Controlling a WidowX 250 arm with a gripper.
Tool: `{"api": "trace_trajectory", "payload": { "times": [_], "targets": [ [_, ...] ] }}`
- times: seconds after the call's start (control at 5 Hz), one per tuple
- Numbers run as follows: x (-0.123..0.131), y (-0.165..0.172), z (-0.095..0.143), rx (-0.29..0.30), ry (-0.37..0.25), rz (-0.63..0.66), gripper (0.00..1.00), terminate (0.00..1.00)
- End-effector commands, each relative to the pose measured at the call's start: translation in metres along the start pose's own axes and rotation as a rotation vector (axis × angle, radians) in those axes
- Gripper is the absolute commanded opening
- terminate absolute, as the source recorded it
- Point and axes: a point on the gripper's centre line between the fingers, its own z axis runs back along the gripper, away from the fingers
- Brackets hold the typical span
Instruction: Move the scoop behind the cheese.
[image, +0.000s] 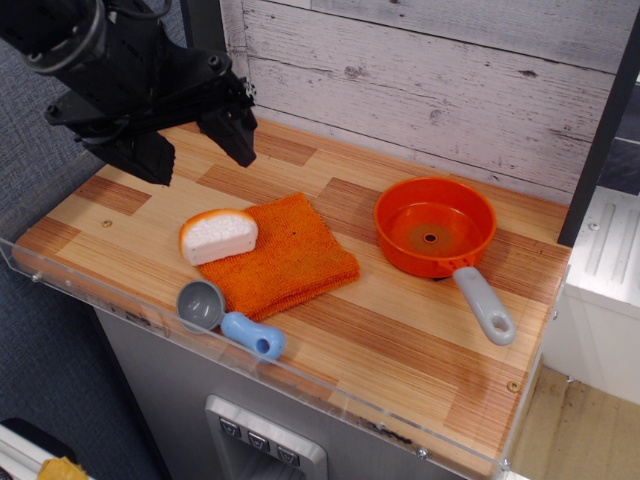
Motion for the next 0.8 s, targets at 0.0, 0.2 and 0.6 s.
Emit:
{"api": "trace_trajectory", "payload": {
  "times": [0.0, 0.2, 0.6],
  "targets": [
    [0.0, 0.0, 0.0, 0.0, 0.0, 0.0, 1.0, 0.0],
    [0.003, 0.013, 0.004, 0.057, -0.007, 0.253, 1.0, 0.0],
    [-0.001, 0.028, 0.011, 0.177, -0.012, 0.606, 1.0, 0.0]
  ]
}}
